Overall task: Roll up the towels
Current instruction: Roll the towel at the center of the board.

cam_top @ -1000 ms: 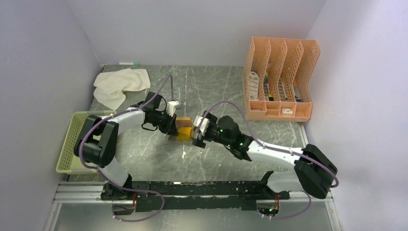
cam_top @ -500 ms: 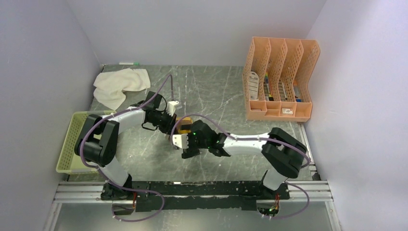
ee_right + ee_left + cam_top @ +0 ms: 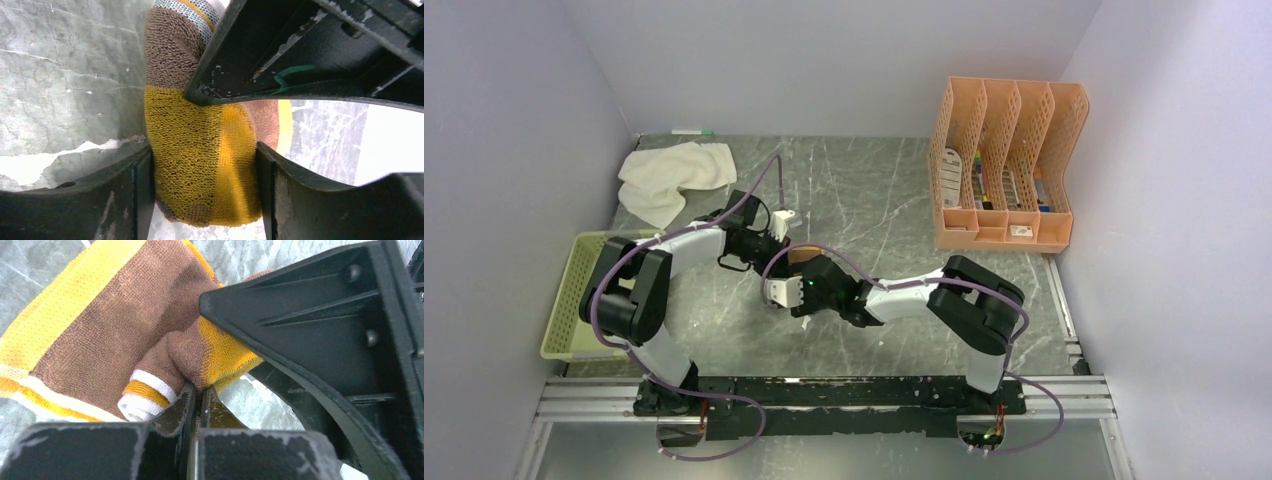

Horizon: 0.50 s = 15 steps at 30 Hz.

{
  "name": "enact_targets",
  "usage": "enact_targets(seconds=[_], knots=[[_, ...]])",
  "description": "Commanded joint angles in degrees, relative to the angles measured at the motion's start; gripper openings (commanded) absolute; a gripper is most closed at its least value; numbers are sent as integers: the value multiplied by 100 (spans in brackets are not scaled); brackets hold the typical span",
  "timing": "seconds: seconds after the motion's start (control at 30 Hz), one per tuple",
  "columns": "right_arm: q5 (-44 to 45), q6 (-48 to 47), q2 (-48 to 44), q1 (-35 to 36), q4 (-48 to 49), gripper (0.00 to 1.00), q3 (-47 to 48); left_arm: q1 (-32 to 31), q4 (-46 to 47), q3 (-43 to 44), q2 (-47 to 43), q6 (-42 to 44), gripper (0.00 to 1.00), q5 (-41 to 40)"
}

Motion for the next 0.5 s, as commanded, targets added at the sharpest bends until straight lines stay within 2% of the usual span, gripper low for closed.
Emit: enact_targets(seconds=[0.0, 0.07, 0.17, 0.27, 0.33, 0.47], knots=[[-21, 76, 192, 12, -277, 62, 84, 75, -316, 19, -27, -57, 8, -8], [-160, 138, 160, 9, -291, 55, 56, 127, -311, 7, -94, -138, 14, -55], [-411, 211, 155, -32, -401, 45, 8, 343, -242, -48, -261, -331, 35, -90], [-669, 297, 214, -86, -527, 34, -4, 623, -170, -128, -392, -491, 49, 42], [-987, 382, 191, -133, -576, 29, -27, 753, -197, -141, -411, -543, 52, 55], [-1844, 590, -18, -377, -746, 27, 4, 842, -216, -136, -361, -727, 53, -132]])
